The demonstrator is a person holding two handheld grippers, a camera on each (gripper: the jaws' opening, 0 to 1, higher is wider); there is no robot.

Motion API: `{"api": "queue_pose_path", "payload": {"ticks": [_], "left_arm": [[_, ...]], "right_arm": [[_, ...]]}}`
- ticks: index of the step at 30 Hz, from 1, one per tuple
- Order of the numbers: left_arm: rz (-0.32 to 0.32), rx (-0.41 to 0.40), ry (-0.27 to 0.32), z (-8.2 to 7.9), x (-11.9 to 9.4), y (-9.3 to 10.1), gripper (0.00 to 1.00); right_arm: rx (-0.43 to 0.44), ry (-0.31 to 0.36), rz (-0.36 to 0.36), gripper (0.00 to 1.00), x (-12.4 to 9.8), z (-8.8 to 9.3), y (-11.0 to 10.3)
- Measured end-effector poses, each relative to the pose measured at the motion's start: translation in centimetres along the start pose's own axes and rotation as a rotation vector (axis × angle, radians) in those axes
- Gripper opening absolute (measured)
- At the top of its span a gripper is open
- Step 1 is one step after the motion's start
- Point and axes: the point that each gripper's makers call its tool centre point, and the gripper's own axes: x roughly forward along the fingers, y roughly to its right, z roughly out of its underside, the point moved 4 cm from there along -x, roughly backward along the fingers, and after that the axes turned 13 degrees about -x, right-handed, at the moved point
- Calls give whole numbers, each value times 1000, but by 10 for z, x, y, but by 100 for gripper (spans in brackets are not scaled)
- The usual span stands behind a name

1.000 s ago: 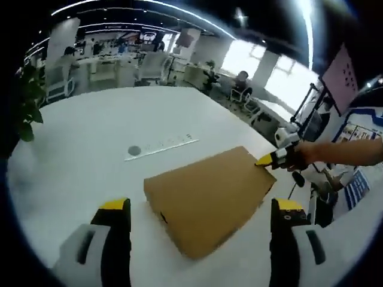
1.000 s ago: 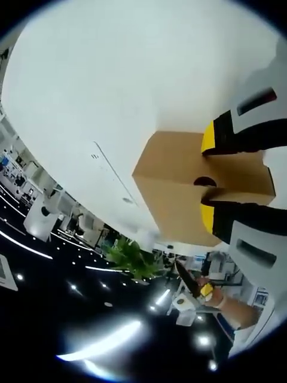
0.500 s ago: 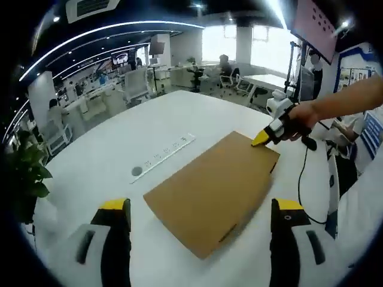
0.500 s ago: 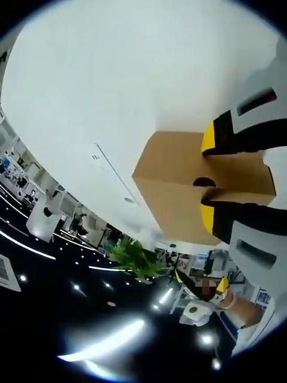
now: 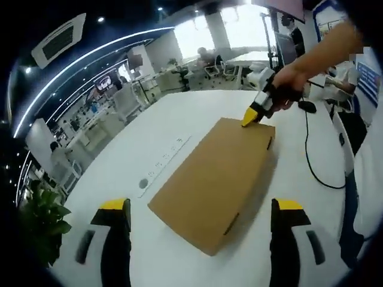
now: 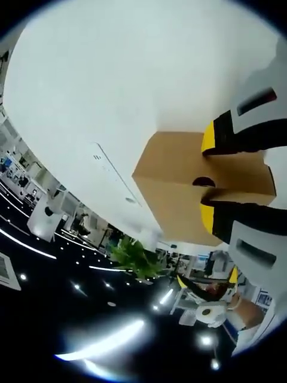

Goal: Operate the shoe box by opening the lid, removing the specified soft item, and placing it in the target area until the item is outside and the box remains undamaged.

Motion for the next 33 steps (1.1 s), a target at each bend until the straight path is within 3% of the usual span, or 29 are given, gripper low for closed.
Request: {"api": "queue_pose_path", "payload": {"ticks": [5, 7, 12, 15, 18, 22, 27, 33], "left_arm": [[-9, 113, -34, 11, 3, 15, 99], [-6, 159, -21, 14, 6, 25, 97], [-39, 328, -36, 23, 11, 36, 95], [-50, 369, -35, 27, 16, 41, 94], [-96, 464, -51, 32, 21, 41, 90], [-124, 498, -33, 33, 23, 46, 85], [-150, 608, -37, 36, 29, 49, 76], [-172, 643, -36, 45, 35, 50, 70]], "right_arm": [[23, 23, -4, 29, -2, 8, -13], [25, 30, -7, 29, -3, 10, -17], [31, 37, -9, 29, -4, 14, -29], [30, 38, -10, 29, -5, 15, -31], [33, 40, -10, 29, -5, 15, -34], [33, 37, -8, 29, -5, 15, -34], [35, 34, -6, 29, -6, 15, -33], [36, 26, -4, 29, -6, 14, -32]]}}
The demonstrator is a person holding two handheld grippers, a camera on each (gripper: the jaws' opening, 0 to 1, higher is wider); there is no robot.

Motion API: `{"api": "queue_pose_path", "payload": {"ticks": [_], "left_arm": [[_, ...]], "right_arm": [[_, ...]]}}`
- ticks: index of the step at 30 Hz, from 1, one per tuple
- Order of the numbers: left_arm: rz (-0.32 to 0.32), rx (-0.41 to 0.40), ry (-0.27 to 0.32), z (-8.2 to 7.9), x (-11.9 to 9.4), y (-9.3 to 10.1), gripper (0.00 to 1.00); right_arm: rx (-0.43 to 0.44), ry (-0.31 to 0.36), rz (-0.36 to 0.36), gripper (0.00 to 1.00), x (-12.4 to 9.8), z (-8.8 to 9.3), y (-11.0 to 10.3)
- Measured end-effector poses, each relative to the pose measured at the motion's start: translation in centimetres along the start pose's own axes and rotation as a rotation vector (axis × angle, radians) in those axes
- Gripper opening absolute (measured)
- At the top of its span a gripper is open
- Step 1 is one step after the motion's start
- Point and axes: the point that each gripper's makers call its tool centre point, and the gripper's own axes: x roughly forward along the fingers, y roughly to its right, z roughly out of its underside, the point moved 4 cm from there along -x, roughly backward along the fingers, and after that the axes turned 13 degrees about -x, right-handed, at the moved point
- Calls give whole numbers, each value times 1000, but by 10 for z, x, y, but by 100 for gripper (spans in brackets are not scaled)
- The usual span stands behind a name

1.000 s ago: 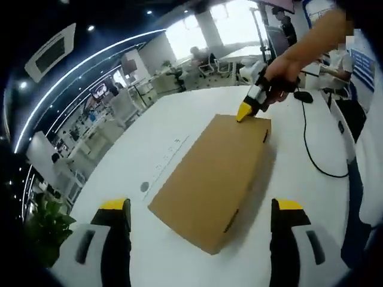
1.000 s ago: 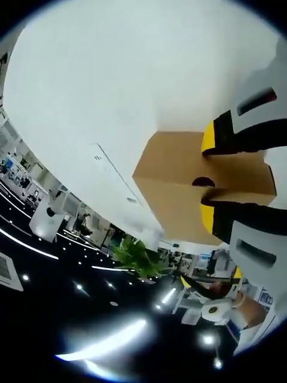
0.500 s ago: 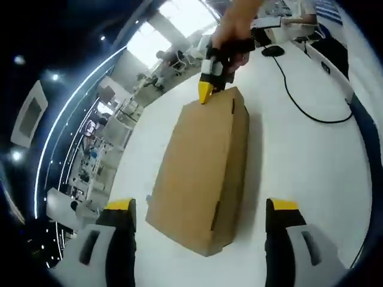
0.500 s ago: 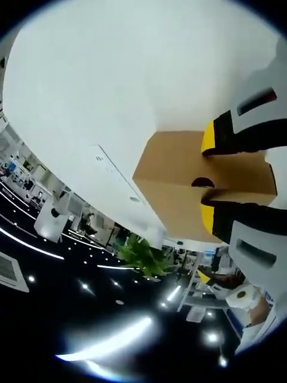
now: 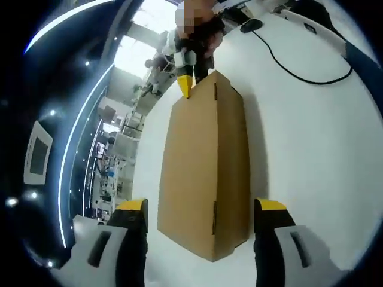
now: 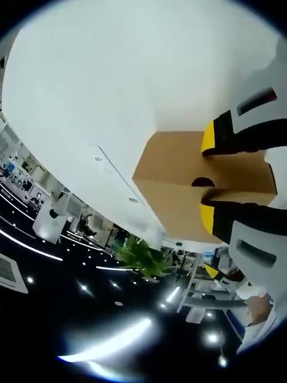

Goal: Operate the shoe box by opening the lid, removing the specified soft item, and placing it in the target area until the item is outside and the box remains undamaged.

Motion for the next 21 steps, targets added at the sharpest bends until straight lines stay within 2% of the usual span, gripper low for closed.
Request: {"api": "queue_pose_path", "payload": {"ticks": [3, 5, 15, 18, 21], "left_arm": [[-11, 56, -14, 4, 3, 3, 62], [-13, 68, -11, 5, 5, 7, 61], [-38, 92, -41, 14, 14, 14, 54], [-60, 122, -48, 15, 13, 12, 44], [-65, 119, -48, 17, 15, 13, 45]], "right_arm": [[12, 6, -2, 29, 0, 0, 1], [23, 4, -5, 29, 0, 0, 2], [23, -9, 9, 29, 1, -1, 5], [27, -11, 10, 29, 1, -1, 6], [29, -13, 12, 29, 1, -1, 6]]}}
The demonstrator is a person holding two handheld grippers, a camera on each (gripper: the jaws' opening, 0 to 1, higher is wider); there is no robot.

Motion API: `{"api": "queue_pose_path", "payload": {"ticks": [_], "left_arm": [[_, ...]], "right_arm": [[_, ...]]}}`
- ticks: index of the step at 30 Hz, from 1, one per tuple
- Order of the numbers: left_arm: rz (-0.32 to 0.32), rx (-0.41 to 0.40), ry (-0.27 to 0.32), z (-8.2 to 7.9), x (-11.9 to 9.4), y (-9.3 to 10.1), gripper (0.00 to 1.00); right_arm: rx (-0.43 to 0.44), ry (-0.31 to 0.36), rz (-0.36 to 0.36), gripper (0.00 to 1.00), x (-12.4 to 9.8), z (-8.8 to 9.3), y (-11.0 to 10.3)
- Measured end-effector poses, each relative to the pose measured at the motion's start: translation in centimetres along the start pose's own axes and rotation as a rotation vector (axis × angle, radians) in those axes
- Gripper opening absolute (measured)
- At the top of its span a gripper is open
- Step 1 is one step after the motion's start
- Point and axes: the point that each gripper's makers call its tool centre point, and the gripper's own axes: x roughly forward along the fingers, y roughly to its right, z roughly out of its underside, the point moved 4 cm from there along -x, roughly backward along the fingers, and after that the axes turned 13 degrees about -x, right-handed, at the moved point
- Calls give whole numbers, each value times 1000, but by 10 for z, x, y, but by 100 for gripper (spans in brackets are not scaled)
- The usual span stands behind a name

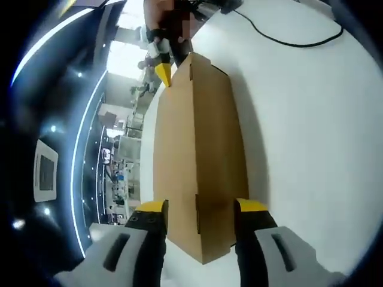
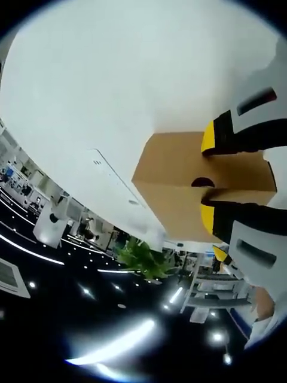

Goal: Operate the shoe box by opening the lid, removing the specified soft item, and placing it in the target area until the item is outside and the box remains undamaged.

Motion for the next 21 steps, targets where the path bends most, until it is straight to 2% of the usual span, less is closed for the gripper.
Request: {"api": "queue_pose_path", "payload": {"ticks": [6, 9, 15, 21], "left_arm": [[-10, 20, -13, 2, 0, 4, 42], [0, 45, -18, 3, 1, 5, 32], [-13, 70, -13, 3, 4, 4, 33], [-15, 68, -15, 4, 5, 9, 41]], "right_arm": [[-2, -6, 5, 29, 0, 0, 1], [-2, -12, 5, 29, 0, 0, 1], [6, -15, -3, 29, 0, -1, 1], [5, -19, -2, 29, -1, -2, 0]]}}
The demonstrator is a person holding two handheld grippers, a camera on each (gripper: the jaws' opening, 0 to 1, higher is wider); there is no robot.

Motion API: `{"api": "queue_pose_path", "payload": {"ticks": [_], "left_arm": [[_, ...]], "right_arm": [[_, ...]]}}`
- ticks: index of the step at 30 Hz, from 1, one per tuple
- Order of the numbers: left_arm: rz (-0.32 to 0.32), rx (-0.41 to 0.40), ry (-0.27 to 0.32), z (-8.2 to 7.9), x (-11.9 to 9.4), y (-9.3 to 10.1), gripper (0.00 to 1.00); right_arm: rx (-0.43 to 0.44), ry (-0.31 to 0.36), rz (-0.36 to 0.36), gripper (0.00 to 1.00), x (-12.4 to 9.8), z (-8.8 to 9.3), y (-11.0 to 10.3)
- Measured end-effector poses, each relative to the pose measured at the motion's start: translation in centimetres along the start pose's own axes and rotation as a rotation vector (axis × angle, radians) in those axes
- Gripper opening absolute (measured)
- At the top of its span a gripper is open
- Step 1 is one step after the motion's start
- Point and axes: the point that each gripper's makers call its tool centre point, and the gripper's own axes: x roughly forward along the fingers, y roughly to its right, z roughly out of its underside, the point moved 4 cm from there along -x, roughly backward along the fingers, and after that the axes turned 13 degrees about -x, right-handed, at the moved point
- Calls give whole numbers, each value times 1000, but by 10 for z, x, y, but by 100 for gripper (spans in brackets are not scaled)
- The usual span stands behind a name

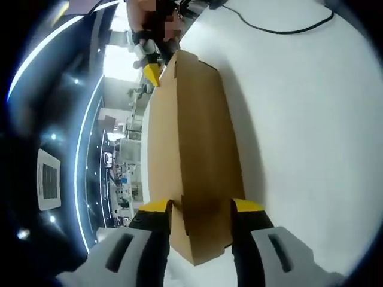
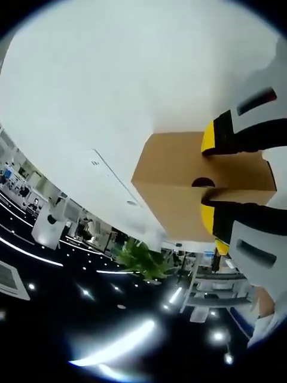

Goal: Operate the shoe box by opening the lid, removing the specified soft item, and placing it in the target area until the item is outside and the box remains undamaged.

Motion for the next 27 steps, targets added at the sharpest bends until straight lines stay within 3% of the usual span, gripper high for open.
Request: {"api": "queue_pose_path", "payload": {"ticks": [17, 27], "left_arm": [[-89, -8, -44, -4, 4, -4, 34], [-81, -17, -23, -3, 3, -4, 33]], "right_arm": [[22, 15, 0, 29, -1, 2, -1], [26, 20, 9, 30, -1, 1, -1]]}}
